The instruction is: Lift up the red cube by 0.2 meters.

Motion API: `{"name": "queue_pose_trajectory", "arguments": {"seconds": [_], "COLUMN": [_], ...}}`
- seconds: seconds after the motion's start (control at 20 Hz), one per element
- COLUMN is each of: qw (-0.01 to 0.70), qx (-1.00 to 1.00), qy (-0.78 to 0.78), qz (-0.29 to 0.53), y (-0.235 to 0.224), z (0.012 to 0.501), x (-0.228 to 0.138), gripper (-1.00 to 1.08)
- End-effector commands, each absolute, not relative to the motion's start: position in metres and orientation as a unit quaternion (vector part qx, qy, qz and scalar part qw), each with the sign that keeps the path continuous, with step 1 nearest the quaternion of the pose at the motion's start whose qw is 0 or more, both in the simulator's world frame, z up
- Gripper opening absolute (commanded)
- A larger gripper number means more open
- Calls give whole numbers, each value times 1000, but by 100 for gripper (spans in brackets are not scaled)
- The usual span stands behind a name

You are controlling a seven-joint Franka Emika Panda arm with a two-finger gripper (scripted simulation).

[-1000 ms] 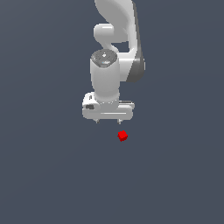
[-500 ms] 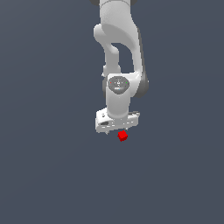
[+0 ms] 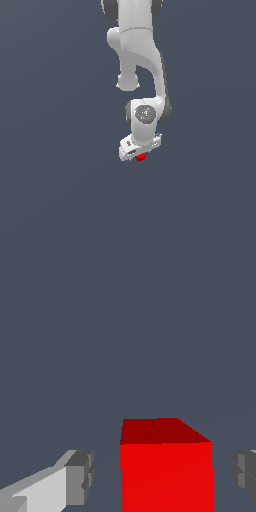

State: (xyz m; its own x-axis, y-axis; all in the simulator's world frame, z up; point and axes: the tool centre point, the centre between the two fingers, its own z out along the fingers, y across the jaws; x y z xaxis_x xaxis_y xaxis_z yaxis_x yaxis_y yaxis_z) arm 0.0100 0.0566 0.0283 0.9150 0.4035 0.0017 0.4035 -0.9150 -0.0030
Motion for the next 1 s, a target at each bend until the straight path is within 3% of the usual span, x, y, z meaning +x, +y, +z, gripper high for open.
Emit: {"name": "queue_pose_trajectory", "arguments": {"seconds": [0.0, 0.35, 0.4, 0.95], "qw": [1, 0, 0, 0], "qx": [-976, -976, -976, -976], "qy": [-219, -219, -219, -219], "qz": [0, 0, 0, 0], "y": [60, 60, 60, 60], "z": [21, 20, 20, 20], "x": [9, 9, 9, 9], "gripper": [100, 100, -100, -100]}}
